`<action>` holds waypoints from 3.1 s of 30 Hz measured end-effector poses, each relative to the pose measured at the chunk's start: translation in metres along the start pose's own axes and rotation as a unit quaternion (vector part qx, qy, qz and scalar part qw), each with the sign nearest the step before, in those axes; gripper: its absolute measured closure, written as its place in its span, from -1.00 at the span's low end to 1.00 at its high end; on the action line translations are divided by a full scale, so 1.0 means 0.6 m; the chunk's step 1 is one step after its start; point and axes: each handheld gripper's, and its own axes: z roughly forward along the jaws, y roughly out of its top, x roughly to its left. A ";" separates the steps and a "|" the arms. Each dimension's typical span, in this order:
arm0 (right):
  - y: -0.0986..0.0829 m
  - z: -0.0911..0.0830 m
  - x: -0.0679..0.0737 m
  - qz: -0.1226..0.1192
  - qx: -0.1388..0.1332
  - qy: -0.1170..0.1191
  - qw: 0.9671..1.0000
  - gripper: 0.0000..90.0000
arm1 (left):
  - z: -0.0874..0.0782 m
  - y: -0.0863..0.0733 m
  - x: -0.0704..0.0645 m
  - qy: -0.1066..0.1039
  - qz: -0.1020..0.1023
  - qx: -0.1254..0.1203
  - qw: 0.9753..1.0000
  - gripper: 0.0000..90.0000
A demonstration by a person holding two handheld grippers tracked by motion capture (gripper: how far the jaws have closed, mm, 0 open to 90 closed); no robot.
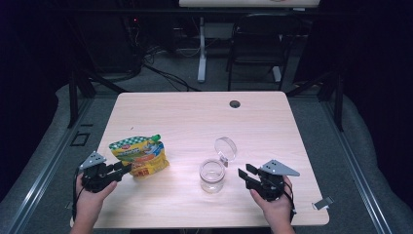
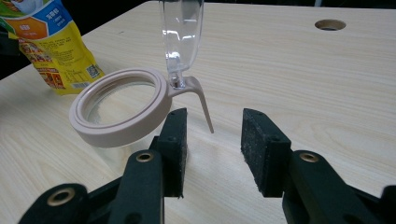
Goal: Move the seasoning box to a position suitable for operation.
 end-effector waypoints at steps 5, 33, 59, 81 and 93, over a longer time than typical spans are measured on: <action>0.000 0.000 -0.002 0.001 0.001 0.000 1.000 0.36 | -0.005 0.001 -0.005 -0.005 -0.004 -0.001 1.000 0.54; 0.003 0.004 -0.002 0.002 -0.003 0.006 1.000 0.35 | -0.019 -0.001 -0.026 -0.028 0.008 0.011 1.000 0.80; 0.003 0.008 -0.003 0.002 0.002 0.008 1.000 0.33 | -0.018 0.003 -0.040 -0.068 0.014 0.021 0.997 0.79; -0.006 -0.003 -0.005 0.001 0.005 -0.003 1.000 0.33 | 0.019 0.006 -0.033 -0.092 -0.011 0.029 0.995 0.44; -0.015 -0.020 -0.009 0.006 0.006 -0.017 1.000 0.32 | 0.052 0.008 -0.032 -0.093 -0.009 0.039 0.995 0.23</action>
